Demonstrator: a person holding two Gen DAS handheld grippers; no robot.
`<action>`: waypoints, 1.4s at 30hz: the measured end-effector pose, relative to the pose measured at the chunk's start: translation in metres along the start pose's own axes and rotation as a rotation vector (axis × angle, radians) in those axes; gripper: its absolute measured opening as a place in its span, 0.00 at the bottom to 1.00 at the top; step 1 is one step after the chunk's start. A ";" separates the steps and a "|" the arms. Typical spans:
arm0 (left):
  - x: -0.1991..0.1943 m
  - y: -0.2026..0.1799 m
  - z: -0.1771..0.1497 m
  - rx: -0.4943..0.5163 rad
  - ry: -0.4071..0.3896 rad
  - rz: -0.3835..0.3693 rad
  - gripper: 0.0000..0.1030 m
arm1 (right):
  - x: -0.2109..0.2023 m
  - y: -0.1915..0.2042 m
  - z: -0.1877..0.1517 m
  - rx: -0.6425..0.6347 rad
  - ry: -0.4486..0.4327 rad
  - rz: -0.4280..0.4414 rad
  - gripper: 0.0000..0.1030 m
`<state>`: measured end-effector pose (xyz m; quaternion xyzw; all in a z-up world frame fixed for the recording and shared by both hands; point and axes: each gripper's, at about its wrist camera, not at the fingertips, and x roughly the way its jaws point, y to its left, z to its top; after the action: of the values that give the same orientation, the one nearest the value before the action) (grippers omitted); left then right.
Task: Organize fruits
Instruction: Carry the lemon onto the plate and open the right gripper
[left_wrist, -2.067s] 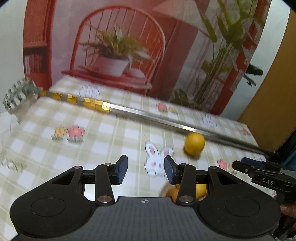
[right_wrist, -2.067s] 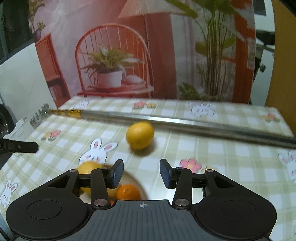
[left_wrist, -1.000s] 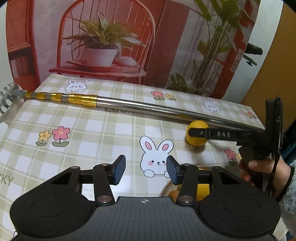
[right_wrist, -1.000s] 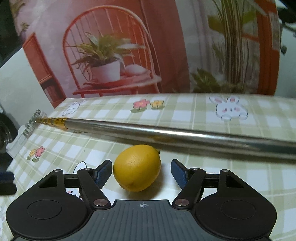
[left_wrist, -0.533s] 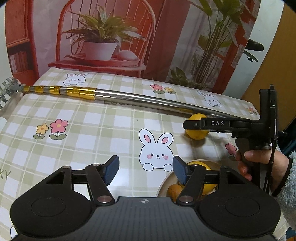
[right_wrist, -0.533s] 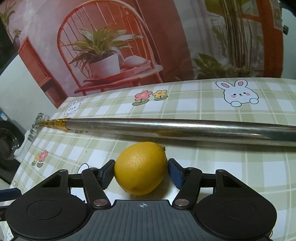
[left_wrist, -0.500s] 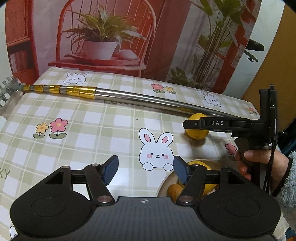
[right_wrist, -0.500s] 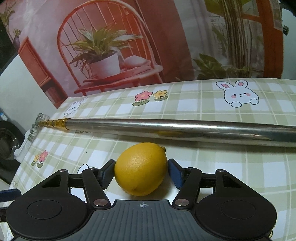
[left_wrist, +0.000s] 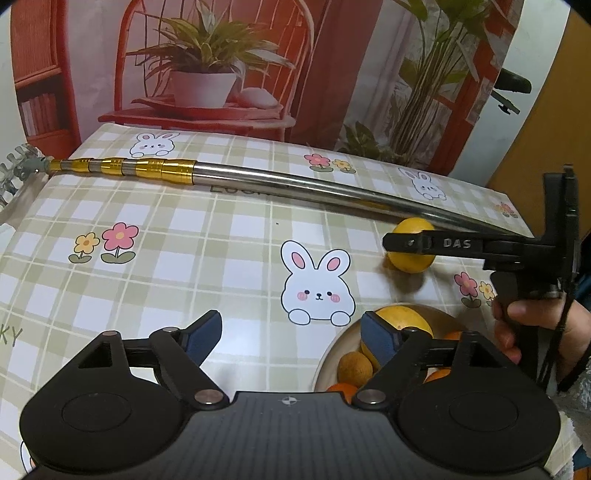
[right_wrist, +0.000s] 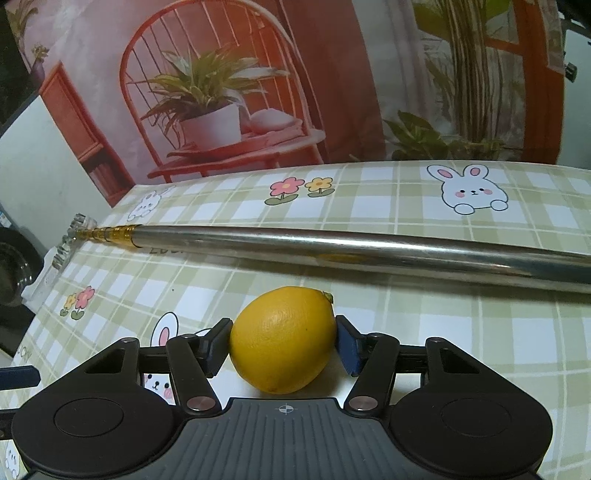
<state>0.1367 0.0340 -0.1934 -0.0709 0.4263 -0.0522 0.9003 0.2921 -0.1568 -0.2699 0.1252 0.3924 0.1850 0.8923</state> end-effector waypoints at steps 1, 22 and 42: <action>0.000 0.000 0.000 -0.001 -0.001 0.001 0.83 | -0.003 0.000 -0.001 0.001 -0.009 0.005 0.53; -0.018 0.002 -0.007 -0.011 -0.044 0.002 0.84 | -0.107 0.040 -0.047 -0.086 -0.031 0.184 0.53; -0.020 0.005 -0.016 -0.016 -0.020 -0.007 0.84 | -0.107 0.084 -0.091 -0.288 0.099 0.181 0.53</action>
<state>0.1120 0.0403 -0.1891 -0.0804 0.4175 -0.0514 0.9036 0.1380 -0.1196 -0.2290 0.0216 0.3924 0.3250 0.8602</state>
